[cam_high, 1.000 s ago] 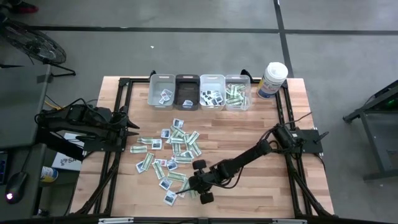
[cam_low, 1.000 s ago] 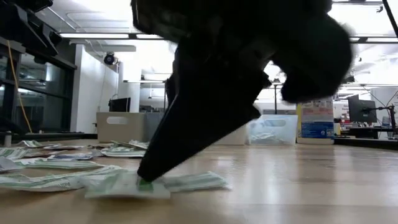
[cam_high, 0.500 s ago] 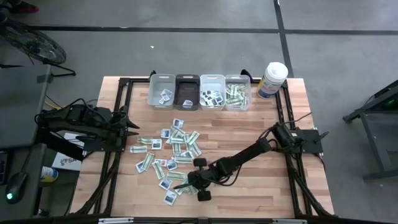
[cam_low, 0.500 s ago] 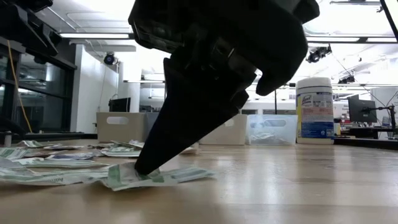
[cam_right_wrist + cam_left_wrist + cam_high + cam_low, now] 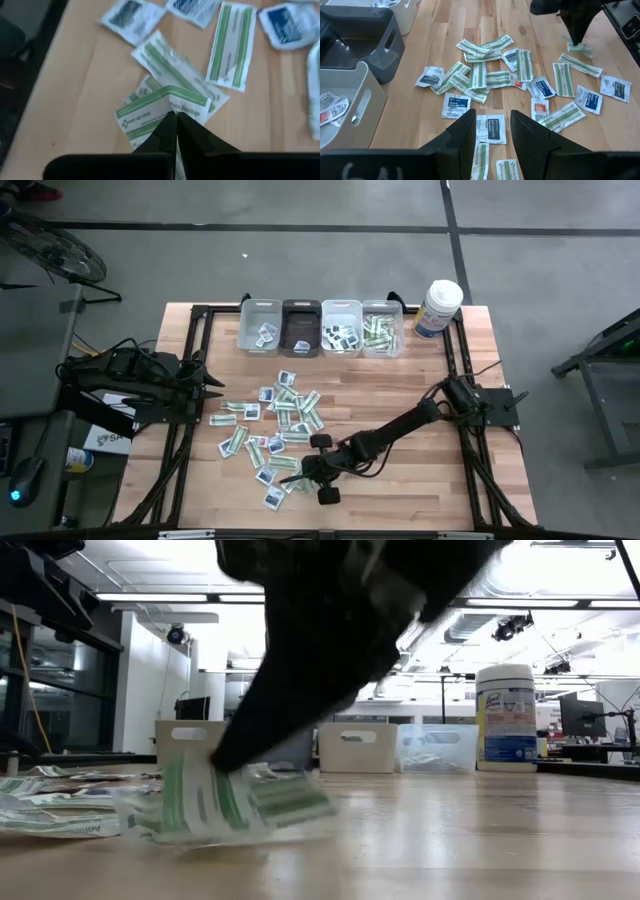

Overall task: Pick & Place First Aid Supplies
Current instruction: Put the green bandage into the transparent bin

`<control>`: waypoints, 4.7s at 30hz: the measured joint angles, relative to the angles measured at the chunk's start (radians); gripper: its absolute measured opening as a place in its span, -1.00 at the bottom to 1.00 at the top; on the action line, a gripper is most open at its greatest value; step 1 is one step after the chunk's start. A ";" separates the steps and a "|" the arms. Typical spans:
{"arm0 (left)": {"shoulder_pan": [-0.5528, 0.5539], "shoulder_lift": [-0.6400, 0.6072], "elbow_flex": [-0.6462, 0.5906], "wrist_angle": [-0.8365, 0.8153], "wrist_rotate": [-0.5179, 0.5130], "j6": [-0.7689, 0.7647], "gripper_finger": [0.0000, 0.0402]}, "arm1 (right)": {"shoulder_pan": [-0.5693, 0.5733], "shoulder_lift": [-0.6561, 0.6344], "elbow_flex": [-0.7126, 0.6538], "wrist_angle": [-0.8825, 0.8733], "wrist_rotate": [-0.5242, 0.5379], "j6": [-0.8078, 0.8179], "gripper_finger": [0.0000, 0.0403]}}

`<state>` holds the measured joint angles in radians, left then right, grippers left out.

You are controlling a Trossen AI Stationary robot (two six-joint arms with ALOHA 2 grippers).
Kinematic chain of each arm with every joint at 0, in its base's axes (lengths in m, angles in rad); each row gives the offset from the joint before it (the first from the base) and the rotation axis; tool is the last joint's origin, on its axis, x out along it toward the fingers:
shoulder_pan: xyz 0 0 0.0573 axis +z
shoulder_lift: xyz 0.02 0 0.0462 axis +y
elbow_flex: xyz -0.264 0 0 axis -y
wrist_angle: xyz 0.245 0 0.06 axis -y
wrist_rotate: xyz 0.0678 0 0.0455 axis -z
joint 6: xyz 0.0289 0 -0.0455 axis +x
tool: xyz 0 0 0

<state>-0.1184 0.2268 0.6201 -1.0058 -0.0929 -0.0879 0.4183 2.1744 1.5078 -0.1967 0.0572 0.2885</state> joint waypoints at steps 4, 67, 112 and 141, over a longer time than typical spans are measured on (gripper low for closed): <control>0.000 0.000 0.000 0.000 0.000 0.000 -0.41 | 0.000 -0.021 0.000 -0.001 0.026 0.000 -0.98; 0.000 0.000 0.000 0.000 -0.046 0.004 -0.41 | -0.449 -0.870 -0.510 -0.744 0.433 0.696 -1.00; 0.000 0.000 0.000 0.023 -0.225 -0.174 -0.41 | -1.303 -0.649 -0.606 -0.111 -0.292 -0.610 -1.00; 0.000 0.000 0.000 0.024 -0.223 -0.174 -0.41 | -1.236 -0.775 -0.606 -0.117 -0.386 -0.420 -0.40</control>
<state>-0.1184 0.2268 0.6201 -0.9821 -0.3159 -0.2619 -0.8175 1.3996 0.9020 -0.3138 -0.3284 -0.1317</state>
